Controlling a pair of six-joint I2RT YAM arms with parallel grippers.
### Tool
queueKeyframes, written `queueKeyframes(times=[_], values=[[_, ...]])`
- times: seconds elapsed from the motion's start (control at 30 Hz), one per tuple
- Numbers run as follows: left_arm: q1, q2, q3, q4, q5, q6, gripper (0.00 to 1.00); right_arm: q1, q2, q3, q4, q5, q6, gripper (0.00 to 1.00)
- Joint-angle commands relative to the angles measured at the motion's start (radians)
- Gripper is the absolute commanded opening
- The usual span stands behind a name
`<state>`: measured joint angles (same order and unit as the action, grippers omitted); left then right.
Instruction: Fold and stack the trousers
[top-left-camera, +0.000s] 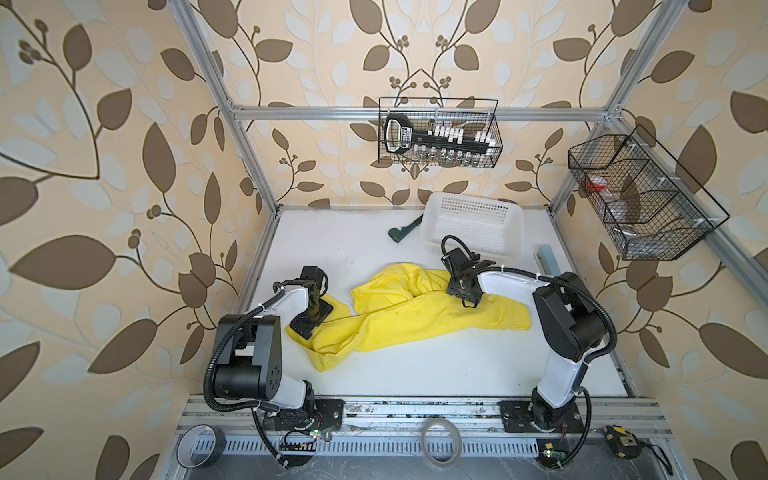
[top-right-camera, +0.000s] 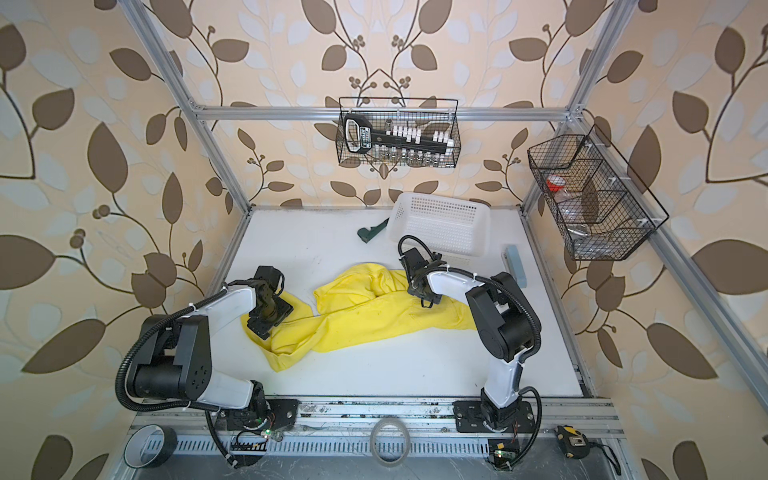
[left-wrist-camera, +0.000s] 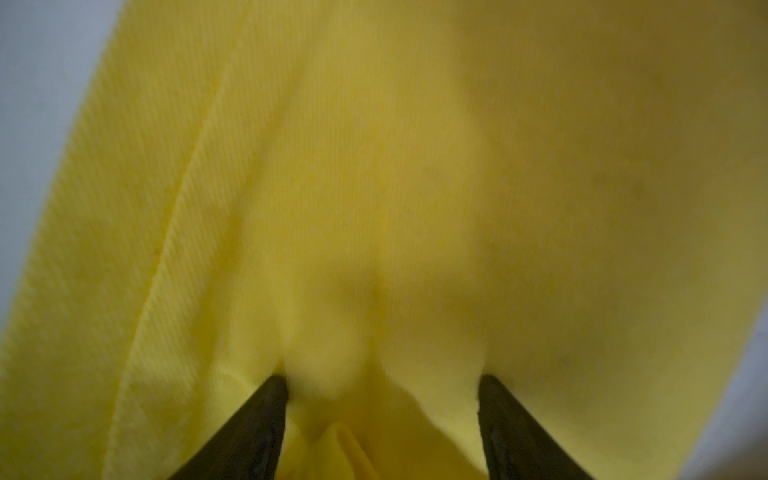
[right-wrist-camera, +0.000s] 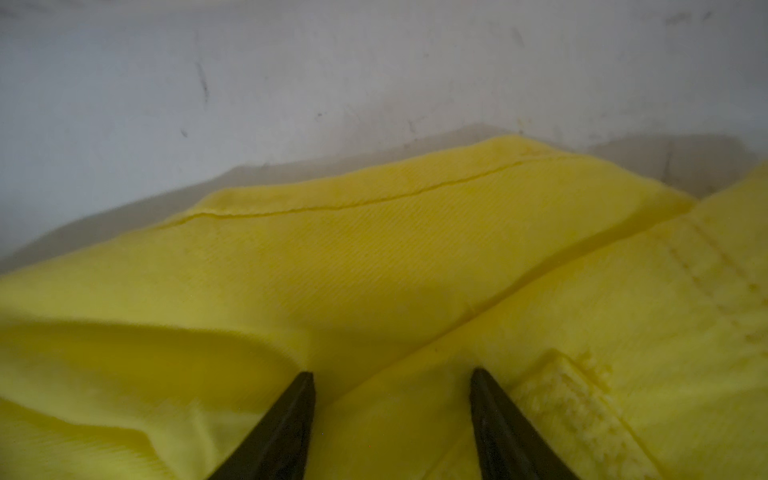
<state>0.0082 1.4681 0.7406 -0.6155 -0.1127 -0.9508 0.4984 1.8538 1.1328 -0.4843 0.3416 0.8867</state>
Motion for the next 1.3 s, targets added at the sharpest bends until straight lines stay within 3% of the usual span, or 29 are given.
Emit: queueKeyframes(times=[0.0, 0.33, 0.47, 0.6, 0.8, 0.97, 1.03, 1.1, 1.27], values=[[0.011, 0.011, -0.027, 0.002, -0.036, -0.021, 0.74, -0.006, 0.008, 0.022, 0.008, -0.032, 0.006, 0.63], [0.026, 0.004, -0.047, 0.007, -0.038, -0.025, 0.74, 0.007, 0.092, 0.075, -0.036, -0.03, -0.008, 0.61], [0.031, 0.005, -0.043, 0.008, -0.036, -0.02, 0.74, 0.031, 0.077, 0.033, -0.041, -0.016, -0.017, 0.48], [0.032, 0.02, -0.037, 0.011, -0.037, -0.02, 0.74, 0.037, 0.025, 0.033, -0.067, 0.034, -0.025, 0.26], [0.036, 0.024, -0.037, 0.01, -0.044, -0.028, 0.73, 0.024, -0.081, 0.038, -0.116, 0.109, -0.038, 0.21], [0.041, 0.031, -0.038, 0.013, -0.051, -0.035, 0.73, 0.008, -0.148, -0.02, -0.086, 0.069, -0.057, 0.05], [0.042, 0.032, -0.037, 0.017, -0.041, -0.035, 0.73, 0.003, -0.143, -0.038, -0.072, 0.051, -0.06, 0.08], [0.042, 0.032, -0.031, 0.016, -0.038, -0.034, 0.73, -0.003, -0.109, -0.029, -0.052, 0.011, -0.075, 0.31], [0.042, 0.014, -0.036, 0.006, -0.039, -0.029, 0.73, 0.039, -0.052, 0.03, -0.028, -0.045, -0.094, 0.5]])
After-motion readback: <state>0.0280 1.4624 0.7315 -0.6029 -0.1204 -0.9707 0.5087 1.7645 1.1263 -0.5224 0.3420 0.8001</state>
